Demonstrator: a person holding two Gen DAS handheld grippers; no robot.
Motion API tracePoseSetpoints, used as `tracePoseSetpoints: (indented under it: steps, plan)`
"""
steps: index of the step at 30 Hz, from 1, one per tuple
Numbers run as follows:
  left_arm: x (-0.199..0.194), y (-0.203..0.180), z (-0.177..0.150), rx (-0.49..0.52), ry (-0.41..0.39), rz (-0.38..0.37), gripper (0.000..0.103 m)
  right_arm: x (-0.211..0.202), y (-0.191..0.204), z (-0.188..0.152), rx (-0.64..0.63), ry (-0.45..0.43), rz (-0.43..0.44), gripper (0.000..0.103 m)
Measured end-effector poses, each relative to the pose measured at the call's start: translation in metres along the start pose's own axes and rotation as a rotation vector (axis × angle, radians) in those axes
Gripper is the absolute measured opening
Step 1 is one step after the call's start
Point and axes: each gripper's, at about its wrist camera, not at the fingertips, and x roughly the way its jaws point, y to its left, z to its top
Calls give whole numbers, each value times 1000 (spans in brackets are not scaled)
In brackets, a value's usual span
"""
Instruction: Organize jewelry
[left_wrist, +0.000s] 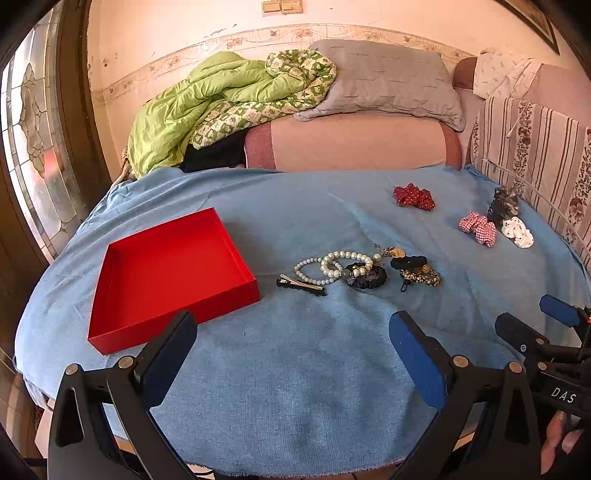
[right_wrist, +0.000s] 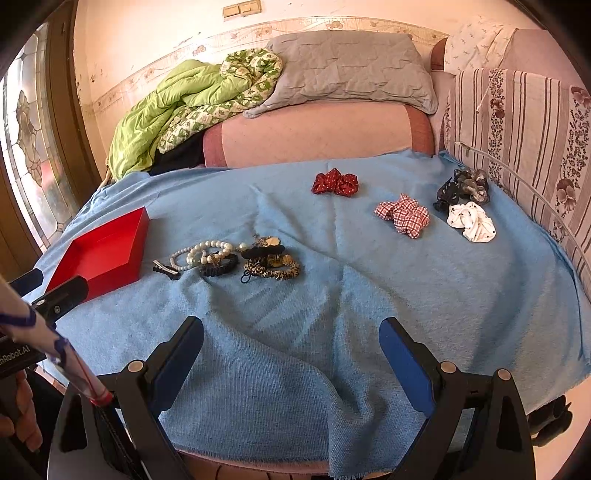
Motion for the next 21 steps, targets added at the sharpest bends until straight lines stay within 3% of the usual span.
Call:
tracePoseSetpoints:
  steps: [13, 21]
  plan:
    - [13, 4, -2, -25, 32, -25, 103, 6, 3, -1, -61, 35, -56, 98]
    - [26, 8, -7, -28, 43, -27, 103, 12, 4, 0, -47, 60, -30, 98]
